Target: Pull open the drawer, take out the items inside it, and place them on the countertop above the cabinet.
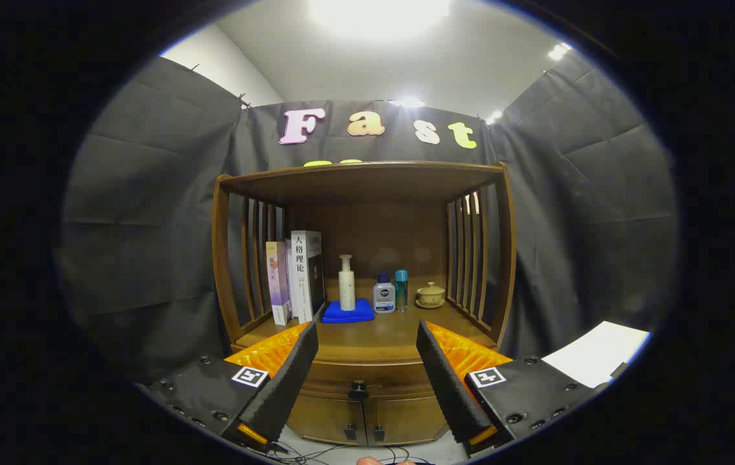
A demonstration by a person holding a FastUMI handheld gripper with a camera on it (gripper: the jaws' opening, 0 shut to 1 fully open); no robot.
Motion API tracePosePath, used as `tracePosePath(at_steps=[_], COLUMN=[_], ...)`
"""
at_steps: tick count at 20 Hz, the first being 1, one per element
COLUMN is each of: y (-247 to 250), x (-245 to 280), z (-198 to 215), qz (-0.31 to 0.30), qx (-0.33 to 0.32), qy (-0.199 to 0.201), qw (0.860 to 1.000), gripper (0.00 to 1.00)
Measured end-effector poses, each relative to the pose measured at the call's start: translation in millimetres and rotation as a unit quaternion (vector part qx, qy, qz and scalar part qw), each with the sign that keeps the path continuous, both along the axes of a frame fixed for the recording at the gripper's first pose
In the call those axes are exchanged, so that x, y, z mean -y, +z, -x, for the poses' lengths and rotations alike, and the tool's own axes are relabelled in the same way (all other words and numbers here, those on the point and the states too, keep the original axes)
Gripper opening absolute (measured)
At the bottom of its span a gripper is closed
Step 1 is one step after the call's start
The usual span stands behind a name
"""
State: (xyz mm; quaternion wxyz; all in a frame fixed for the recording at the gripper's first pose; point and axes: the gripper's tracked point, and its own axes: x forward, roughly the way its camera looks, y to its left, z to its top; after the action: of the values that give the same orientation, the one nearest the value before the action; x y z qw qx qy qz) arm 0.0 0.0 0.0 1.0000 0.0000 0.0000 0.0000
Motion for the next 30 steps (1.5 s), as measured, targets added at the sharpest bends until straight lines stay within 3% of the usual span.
tracePosePath(at_steps=[22,30], y=[-20.2,-54.2], x=[5.3,-14.4], z=[-19.2,-41.9], qz=[-0.010,0.002], qx=[-0.012,-0.023], qy=[-0.011,0.021], qw=[1.000,1.000], gripper=[0.97,0.97])
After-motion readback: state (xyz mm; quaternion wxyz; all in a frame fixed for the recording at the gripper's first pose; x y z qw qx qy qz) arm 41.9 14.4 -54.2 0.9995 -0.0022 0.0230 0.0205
